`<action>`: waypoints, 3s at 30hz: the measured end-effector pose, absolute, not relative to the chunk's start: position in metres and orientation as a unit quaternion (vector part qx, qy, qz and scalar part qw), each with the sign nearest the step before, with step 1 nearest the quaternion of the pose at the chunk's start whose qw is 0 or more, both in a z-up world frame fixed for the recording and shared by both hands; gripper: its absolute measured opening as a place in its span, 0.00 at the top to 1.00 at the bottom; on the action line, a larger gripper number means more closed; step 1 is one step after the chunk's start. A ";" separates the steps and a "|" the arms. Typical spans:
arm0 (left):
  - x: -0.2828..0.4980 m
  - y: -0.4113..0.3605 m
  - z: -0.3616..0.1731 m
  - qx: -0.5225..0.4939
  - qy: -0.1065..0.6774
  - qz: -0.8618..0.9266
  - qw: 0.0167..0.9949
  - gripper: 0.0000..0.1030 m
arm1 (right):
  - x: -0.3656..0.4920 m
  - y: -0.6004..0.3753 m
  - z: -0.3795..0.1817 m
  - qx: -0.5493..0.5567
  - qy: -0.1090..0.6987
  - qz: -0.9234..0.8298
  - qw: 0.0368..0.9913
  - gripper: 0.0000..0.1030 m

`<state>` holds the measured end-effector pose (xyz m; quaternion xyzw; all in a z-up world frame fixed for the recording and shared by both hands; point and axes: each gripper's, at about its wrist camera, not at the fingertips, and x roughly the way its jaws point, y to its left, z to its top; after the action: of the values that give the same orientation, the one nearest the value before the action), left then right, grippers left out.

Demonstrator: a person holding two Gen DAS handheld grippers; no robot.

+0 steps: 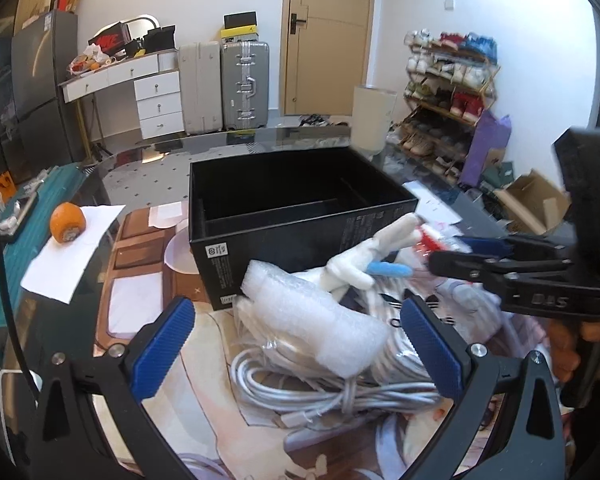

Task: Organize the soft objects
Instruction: 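Grasp the white foam strip with the left tool while the right tool holds the packet, then lower the foam strip into the black box with the left tool while the right drops the packet in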

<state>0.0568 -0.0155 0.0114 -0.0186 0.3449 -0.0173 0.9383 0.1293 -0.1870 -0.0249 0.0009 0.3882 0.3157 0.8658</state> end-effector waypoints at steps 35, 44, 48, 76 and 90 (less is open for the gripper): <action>0.058 0.008 0.003 -0.008 0.377 -0.014 0.926 0.61 | 0.125 -0.194 -0.021 -0.005 0.385 0.314 0.868 0.53; 0.039 0.020 0.006 -0.023 0.349 -0.011 0.937 0.81 | 0.124 -0.192 -0.020 -0.010 0.382 0.318 0.868 0.53; 0.033 0.022 0.009 -0.029 0.339 -0.015 0.940 0.81 | 0.123 -0.191 -0.019 -0.011 0.380 0.318 0.868 0.53; 0.067 0.034 0.065 -0.022 0.286 -0.049 0.957 0.81 | 0.115 -0.162 0.043 -0.044 0.288 0.329 0.898 0.53; 0.121 0.033 0.059 -0.013 0.310 -0.060 0.949 0.81 | 0.160 -0.125 0.037 -0.085 0.308 0.329 0.889 0.53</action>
<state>0.1210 0.0325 0.0591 -0.0133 0.3100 -0.0599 0.9488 0.1598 -0.1253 0.0372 -0.0845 0.3080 0.3290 0.8887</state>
